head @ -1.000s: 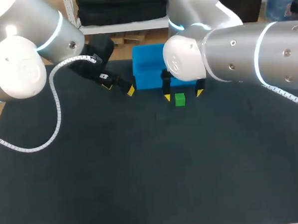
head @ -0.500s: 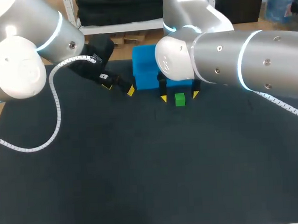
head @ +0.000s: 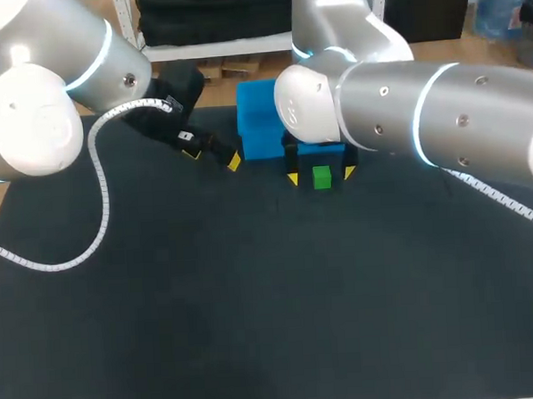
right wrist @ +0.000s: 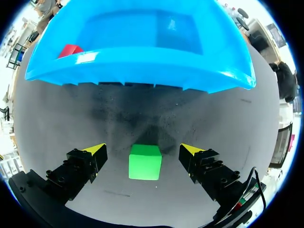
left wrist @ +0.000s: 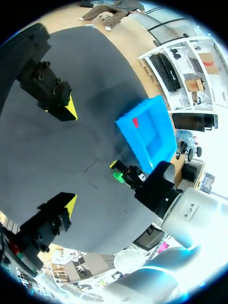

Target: Use the left arm to pick the red cube and place it into the blue plastic box first, then use the right arm to grasp the green cube and put it into the same blue plastic box after the first action is fully finished.

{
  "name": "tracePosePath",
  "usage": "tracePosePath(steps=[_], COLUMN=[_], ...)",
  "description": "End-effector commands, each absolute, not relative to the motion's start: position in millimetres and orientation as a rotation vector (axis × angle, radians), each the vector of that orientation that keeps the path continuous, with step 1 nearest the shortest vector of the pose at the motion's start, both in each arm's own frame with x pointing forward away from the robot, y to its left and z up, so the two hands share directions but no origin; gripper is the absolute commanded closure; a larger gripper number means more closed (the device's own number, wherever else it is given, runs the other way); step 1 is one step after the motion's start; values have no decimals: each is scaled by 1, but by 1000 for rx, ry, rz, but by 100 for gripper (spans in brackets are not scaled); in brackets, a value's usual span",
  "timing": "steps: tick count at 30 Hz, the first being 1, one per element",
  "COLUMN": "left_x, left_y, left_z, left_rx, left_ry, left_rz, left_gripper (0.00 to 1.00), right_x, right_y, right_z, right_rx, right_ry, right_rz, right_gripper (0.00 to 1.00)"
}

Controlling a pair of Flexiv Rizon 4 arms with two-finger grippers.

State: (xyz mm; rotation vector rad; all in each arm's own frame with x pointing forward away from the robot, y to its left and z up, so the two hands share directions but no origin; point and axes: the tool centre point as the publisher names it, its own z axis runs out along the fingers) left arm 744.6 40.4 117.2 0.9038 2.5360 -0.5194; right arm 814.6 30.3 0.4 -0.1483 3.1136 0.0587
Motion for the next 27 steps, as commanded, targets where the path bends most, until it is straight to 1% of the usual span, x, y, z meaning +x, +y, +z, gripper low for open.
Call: tracePosePath(steps=[1,3,4,5,6,18,27], left_x=[745,745,745,745,745,745,745], left_y=[41,41,41,41,41,41,41], left_z=[117,117,117,117,117,117,117], left_rx=[906,906,906,906,906,906,906], left_ry=[2531,2531,2531,2531,2531,2531,2531], left_rz=[-525,-525,-525,-525,-525,-525,-525], left_gripper=[0,0,0,0,0,0,0], right_x=[813,812,812,812,811,805,806], right_y=[31,32,32,33,33,32,28], right_z=[-1,-1,-2,-2,-2,1,19], right_rx=[-137,-133,-132,-130,-126,-75,-58], right_ry=[3112,3111,3111,3111,3111,3126,3120], right_rz=[59,60,61,62,63,72,84], right_gripper=[19,55,67,81,100,100,100])
